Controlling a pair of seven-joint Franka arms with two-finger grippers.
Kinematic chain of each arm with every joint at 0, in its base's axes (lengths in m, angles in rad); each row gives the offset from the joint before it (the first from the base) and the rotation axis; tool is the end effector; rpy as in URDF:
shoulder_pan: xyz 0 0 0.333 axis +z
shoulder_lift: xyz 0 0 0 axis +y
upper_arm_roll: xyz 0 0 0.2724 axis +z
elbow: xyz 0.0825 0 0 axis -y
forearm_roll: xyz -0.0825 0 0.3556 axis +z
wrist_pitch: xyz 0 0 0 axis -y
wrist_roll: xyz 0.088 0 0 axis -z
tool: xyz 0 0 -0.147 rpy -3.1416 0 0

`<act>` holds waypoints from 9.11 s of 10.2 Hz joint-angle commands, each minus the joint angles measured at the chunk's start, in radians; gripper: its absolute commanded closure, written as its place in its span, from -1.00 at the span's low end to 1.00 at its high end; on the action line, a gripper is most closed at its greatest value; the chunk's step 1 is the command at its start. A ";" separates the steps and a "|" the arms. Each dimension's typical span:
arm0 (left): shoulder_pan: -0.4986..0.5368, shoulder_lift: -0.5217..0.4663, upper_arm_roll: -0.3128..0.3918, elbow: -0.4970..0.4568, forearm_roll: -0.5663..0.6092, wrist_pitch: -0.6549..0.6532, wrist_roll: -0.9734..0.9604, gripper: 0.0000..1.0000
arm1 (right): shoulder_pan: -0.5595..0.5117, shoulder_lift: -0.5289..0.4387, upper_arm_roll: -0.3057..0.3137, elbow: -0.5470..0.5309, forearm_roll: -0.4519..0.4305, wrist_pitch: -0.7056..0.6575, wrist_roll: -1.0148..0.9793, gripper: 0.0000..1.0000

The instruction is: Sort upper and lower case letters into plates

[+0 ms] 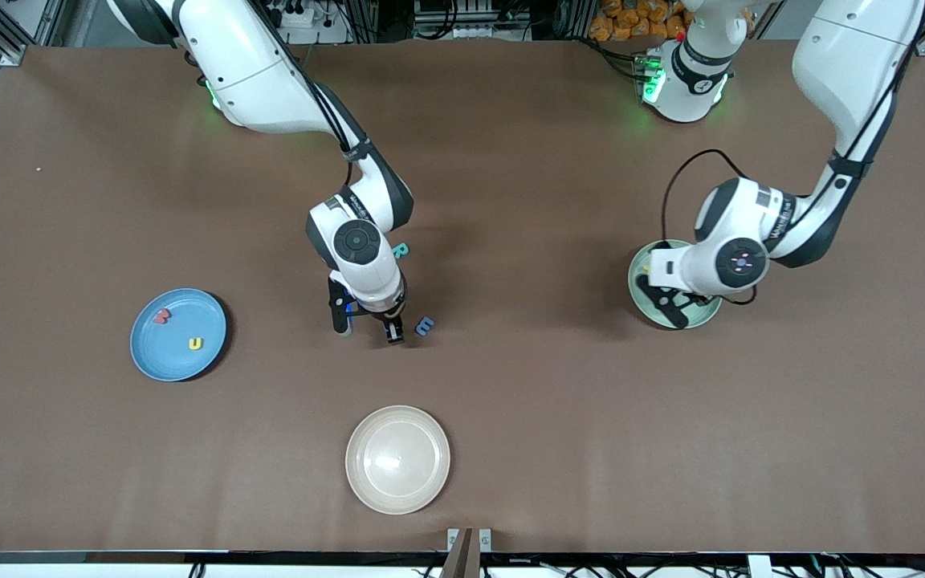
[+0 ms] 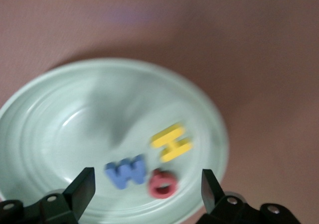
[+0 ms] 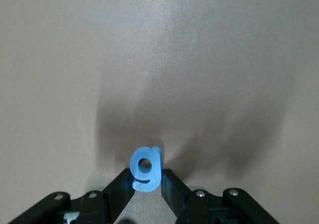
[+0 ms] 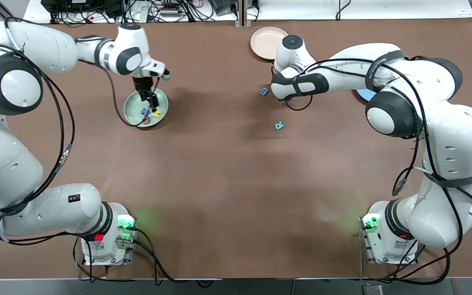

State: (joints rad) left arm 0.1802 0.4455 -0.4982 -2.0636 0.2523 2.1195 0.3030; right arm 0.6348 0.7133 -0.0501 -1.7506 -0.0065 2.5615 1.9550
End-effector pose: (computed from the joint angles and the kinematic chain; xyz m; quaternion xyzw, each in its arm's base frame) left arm 0.4816 -0.1530 0.1611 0.9128 -0.3762 -0.1589 0.0092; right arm 0.5249 0.3483 0.1225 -0.7793 0.6245 -0.0317 0.0416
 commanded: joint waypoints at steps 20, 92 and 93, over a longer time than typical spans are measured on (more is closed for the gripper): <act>-1.090 0.432 0.356 0.680 -0.096 0.247 -1.110 -1.00 | -0.240 -0.258 -0.116 -0.185 -0.107 -0.323 -0.687 1.00; -0.771 0.035 0.368 0.341 -0.228 -0.325 -0.153 0.79 | 0.029 0.034 -0.086 0.301 0.039 -0.434 -0.961 -1.00; -0.746 -0.005 0.368 0.288 -0.222 -0.325 -0.130 0.79 | 0.037 0.061 -0.086 0.322 0.042 -0.391 -0.926 -1.00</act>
State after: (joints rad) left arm -0.5933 0.5468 -0.1308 -1.6422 0.0409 1.7823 0.1228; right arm 0.6575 0.7197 -0.1288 -1.4969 0.0509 2.1471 0.9945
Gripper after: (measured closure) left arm 0.687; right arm 0.000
